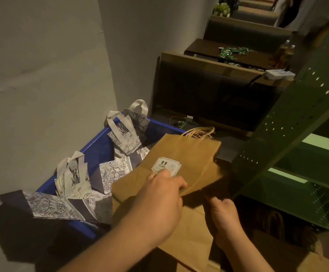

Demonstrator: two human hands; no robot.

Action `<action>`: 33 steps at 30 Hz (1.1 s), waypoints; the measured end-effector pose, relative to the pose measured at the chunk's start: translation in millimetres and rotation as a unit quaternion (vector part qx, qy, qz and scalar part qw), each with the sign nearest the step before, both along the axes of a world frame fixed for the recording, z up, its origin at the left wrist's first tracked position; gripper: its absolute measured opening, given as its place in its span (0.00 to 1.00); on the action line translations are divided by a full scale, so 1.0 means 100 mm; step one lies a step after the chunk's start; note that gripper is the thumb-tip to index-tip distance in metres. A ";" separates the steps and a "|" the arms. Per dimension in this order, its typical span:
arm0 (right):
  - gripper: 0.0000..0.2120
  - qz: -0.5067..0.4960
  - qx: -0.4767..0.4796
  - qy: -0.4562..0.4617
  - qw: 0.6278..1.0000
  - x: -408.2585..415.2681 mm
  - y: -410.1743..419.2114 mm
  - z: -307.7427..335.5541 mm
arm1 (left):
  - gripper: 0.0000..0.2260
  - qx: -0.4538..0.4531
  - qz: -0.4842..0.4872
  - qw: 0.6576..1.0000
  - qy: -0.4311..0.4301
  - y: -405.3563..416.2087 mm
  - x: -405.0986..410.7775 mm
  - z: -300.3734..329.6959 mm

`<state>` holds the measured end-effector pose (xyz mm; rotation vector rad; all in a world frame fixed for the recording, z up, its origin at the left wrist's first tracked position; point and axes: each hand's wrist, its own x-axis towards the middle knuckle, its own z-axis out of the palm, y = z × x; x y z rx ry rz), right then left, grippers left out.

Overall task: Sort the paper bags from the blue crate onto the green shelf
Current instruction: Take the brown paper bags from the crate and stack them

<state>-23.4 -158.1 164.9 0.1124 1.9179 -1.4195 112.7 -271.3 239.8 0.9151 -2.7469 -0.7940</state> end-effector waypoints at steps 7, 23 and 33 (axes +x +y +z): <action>0.36 -0.018 -0.041 0.018 0.999 0.03 0.04 -0.11 | 0.17 0.020 -0.034 0.999 -0.031 0.19 -0.07 -0.34; 0.18 -0.003 -0.005 0.032 0.999 0.03 0.06 -0.27 | 0.16 0.108 -0.022 0.994 -0.016 -0.23 0.10 0.12; 0.16 -0.005 0.003 0.015 1.000 -0.02 0.09 -0.18 | 0.15 0.386 0.036 0.885 0.259 -0.79 0.56 0.99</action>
